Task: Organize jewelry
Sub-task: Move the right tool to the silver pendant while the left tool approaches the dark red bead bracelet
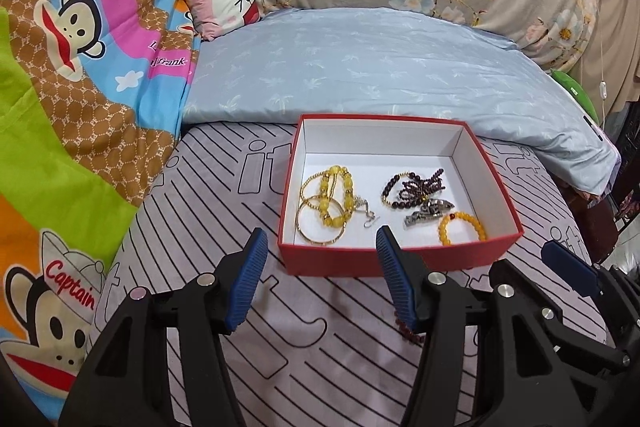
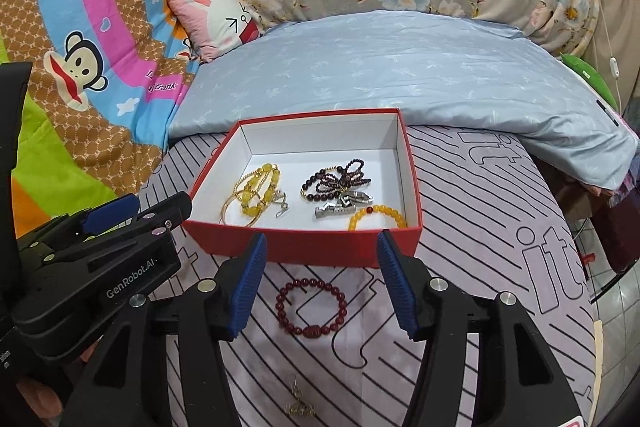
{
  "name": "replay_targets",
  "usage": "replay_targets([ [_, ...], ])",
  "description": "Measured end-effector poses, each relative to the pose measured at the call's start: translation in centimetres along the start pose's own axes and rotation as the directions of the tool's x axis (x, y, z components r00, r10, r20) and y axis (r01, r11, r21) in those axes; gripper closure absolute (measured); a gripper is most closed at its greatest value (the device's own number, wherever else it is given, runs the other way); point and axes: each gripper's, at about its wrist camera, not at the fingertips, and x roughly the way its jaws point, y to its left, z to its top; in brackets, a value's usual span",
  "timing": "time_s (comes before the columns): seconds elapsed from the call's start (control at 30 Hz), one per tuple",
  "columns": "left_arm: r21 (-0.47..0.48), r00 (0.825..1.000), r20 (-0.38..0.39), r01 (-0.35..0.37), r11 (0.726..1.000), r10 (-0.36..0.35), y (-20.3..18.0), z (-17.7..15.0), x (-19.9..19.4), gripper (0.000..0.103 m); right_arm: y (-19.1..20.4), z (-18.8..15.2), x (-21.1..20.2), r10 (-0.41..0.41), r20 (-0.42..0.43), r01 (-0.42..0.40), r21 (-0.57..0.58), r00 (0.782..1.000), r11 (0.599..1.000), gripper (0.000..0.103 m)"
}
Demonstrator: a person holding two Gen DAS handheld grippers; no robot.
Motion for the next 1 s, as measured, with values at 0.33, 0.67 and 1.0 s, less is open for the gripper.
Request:
replay_targets([
  [0.33, -0.049, 0.999, -0.033, -0.03, 0.998, 0.029, 2.6, -4.4, -2.1, 0.041, -1.7, -4.7, -2.2, -0.017, -0.043, 0.018, 0.013, 0.999, 1.0, 0.046],
  [0.67, -0.076, 0.991, -0.121, -0.057, 0.995, 0.047, 4.8, -10.6, -2.6, 0.041, -1.5, -11.0, -3.0, -0.008, -0.127, 0.006, -0.014, 0.992, 1.0, 0.046],
  [1.0, -0.093, 0.987, -0.148, -0.074, 0.993, 0.06, 6.1, -14.2, -3.8, 0.041, 0.9, -13.9, -1.9, 0.019, -0.172, -0.029, -0.057, 0.985, 0.998, 0.048],
])
